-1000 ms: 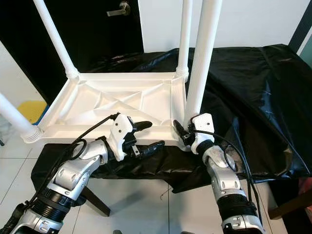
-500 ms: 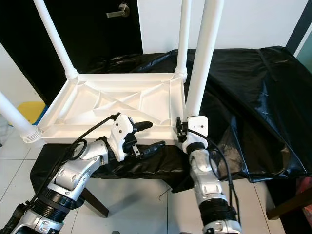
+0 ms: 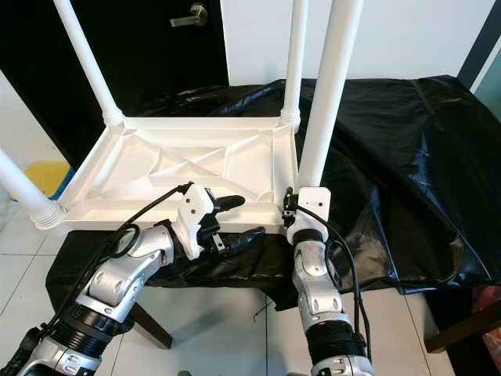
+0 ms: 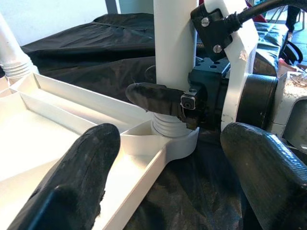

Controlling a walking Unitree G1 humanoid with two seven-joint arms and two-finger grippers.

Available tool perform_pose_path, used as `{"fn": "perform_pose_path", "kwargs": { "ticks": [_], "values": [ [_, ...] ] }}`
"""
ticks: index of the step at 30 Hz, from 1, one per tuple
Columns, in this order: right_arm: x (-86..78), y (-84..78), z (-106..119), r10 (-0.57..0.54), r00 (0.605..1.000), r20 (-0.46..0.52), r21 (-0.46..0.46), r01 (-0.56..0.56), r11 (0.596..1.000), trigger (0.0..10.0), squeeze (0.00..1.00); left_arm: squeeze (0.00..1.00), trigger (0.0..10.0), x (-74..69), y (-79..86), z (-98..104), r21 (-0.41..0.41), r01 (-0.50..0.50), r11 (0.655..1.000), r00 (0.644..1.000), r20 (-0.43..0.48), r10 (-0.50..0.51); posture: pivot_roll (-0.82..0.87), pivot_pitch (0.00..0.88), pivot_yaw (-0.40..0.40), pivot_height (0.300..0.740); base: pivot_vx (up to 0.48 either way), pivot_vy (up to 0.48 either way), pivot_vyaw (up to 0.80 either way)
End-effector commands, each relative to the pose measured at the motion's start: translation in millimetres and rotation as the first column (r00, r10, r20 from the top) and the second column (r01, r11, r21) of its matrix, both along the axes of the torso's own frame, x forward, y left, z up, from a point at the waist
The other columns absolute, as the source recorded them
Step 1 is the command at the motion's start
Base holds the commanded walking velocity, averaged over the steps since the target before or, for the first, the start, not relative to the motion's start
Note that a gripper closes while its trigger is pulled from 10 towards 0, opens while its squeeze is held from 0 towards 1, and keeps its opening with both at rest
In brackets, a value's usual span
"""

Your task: Building children table

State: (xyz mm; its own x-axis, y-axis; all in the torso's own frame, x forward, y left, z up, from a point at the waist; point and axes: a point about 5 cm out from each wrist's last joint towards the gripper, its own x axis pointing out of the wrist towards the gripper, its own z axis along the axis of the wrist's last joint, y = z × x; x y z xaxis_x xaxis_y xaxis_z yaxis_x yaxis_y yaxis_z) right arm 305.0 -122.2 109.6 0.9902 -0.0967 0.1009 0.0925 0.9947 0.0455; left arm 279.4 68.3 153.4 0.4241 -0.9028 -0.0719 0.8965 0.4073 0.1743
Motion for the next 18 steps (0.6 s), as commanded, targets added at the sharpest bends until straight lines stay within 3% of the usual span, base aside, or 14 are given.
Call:
{"fn": "perform_pose_path", "kwargs": {
  "ticks": [1,11,12,18],
  "values": [
    [-2.5,5.6,-9.8,0.006,0.999,-0.050,0.020,-0.005,1.000,10.0,0.00,0.00,10.0,-2.3,2.1,-0.4,0.011,0.026,1.000,1.000,-0.001,-0.026,-0.11,0.006,0.019,0.740,0.000,0.000,0.00],
    [-0.3,6.5,-6.8,0.014,0.999,-0.030,0.025,-0.013,1.000,10.0,0.00,0.00,10.0,-1.4,3.1,0.3,0.018,0.028,0.999,1.000,0.006,-0.028,-0.11,0.000,0.022,0.740,0.000,0.000,0.00],
    [-0.4,6.1,-6.2,0.020,1.000,-0.021,0.030,-0.019,0.999,10.0,1.00,0.00,10.0,-1.3,3.3,0.4,0.018,0.027,0.999,1.000,0.006,-0.027,-0.11,0.000,0.022,0.740,0.000,0.000,0.00],
    [-1.2,6.2,-3.5,0.045,0.999,0.000,0.045,-0.045,0.998,10.0,1.00,0.00,10.0,-1.1,3.4,0.9,0.017,0.025,1.000,1.000,0.009,-0.025,-0.11,0.000,0.020,0.740,0.000,0.000,0.00]
  ]
}}
